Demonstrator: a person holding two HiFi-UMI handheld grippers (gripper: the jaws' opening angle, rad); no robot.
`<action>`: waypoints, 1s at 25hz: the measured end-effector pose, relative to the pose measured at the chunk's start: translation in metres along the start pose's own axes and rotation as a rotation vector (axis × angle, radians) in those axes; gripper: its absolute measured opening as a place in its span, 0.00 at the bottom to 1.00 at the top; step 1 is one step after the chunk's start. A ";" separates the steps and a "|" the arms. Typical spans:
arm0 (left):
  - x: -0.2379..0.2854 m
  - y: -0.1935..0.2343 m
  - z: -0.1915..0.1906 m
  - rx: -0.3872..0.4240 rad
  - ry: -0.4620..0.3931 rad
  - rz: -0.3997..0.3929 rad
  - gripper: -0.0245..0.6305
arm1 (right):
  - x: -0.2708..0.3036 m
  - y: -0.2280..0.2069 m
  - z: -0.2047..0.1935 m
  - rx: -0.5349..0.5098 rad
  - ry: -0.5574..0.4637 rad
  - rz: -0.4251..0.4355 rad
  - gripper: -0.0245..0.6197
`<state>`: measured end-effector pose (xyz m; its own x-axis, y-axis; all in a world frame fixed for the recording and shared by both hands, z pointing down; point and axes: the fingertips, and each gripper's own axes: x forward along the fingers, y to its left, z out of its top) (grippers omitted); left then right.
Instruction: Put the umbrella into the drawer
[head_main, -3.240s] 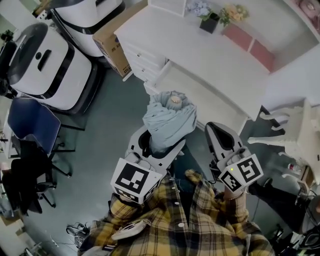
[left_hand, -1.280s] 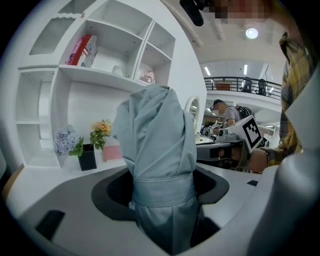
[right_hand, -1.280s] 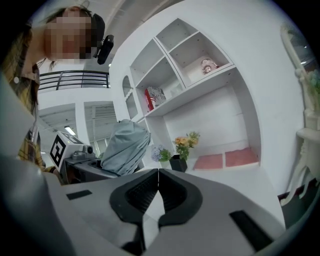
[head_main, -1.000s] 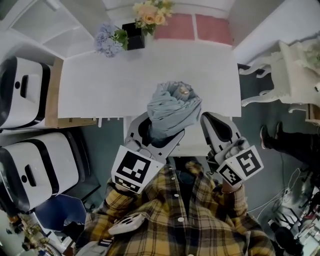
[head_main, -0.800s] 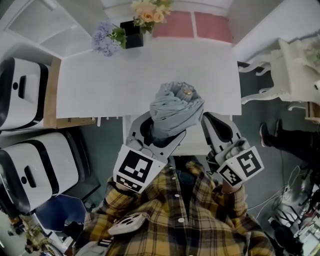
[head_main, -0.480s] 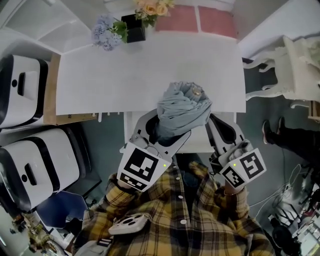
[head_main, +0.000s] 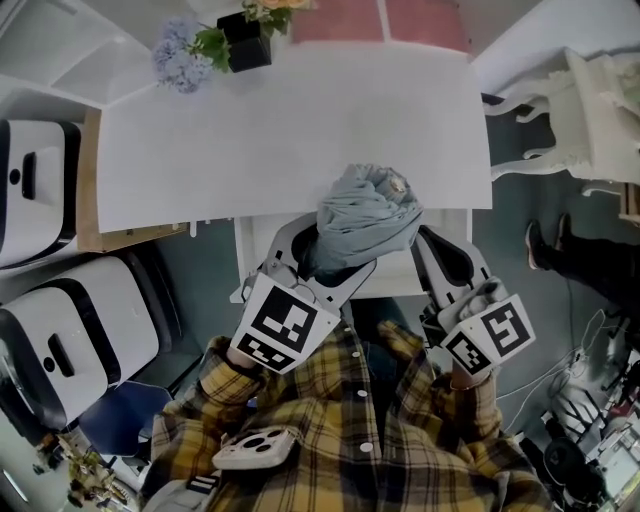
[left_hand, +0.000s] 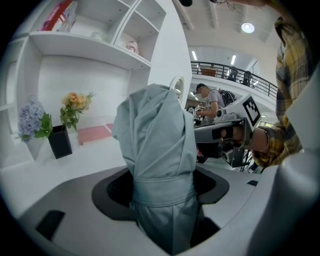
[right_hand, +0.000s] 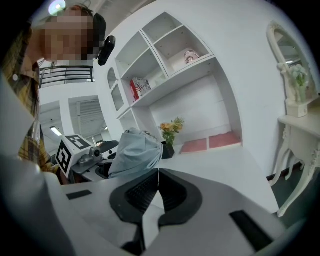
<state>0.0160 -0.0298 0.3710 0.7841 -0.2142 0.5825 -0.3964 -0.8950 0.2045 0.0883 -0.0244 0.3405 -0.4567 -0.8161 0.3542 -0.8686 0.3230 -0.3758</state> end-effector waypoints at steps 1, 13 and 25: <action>0.003 -0.001 -0.004 0.007 0.014 -0.008 0.53 | -0.001 -0.002 -0.003 0.006 0.004 -0.003 0.06; 0.037 -0.014 -0.051 0.049 0.139 -0.097 0.53 | -0.002 -0.028 -0.045 0.057 0.079 -0.050 0.06; 0.064 -0.013 -0.103 0.123 0.286 -0.159 0.53 | -0.001 -0.053 -0.090 0.094 0.156 -0.122 0.06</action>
<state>0.0221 0.0084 0.4872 0.6589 0.0344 0.7515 -0.2061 -0.9525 0.2243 0.1171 0.0023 0.4372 -0.3803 -0.7596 0.5276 -0.9007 0.1748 -0.3976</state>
